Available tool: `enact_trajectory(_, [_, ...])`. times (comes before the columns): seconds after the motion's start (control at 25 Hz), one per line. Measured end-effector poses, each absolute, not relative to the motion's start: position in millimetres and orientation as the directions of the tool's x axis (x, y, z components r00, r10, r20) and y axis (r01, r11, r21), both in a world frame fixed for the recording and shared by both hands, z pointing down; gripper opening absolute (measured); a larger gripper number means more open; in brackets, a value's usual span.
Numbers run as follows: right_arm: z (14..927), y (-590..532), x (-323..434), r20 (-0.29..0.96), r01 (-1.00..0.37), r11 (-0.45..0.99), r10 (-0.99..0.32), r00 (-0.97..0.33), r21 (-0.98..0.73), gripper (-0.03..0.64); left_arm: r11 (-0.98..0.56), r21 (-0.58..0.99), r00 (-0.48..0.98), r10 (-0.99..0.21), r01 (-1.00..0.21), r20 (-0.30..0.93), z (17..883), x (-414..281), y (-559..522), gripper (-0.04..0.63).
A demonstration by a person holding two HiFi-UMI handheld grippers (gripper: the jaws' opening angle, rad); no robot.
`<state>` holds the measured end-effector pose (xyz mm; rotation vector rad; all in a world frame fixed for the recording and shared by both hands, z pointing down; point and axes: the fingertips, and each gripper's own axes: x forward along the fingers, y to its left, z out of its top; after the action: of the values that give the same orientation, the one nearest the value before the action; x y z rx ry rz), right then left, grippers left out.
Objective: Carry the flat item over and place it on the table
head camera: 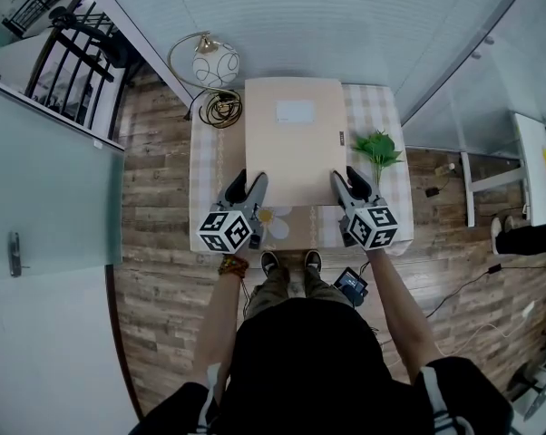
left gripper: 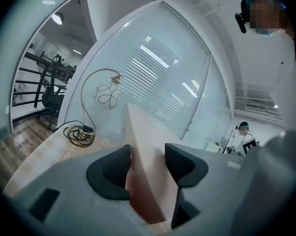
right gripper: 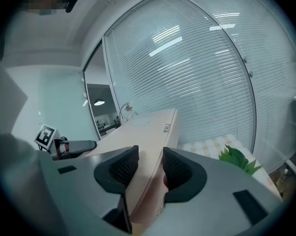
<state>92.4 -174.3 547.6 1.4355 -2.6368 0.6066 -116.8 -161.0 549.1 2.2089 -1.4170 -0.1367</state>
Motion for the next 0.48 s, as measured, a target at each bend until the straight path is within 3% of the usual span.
enact_trajectory(0.48, [584, -164, 96, 0.335, -0.82, 0.471, -0.753, -0.566, -0.326, 0.141, -0.288, 0.51, 0.464, -0.848, -0.81, 0.257, 590, -113, -149, 0.225])
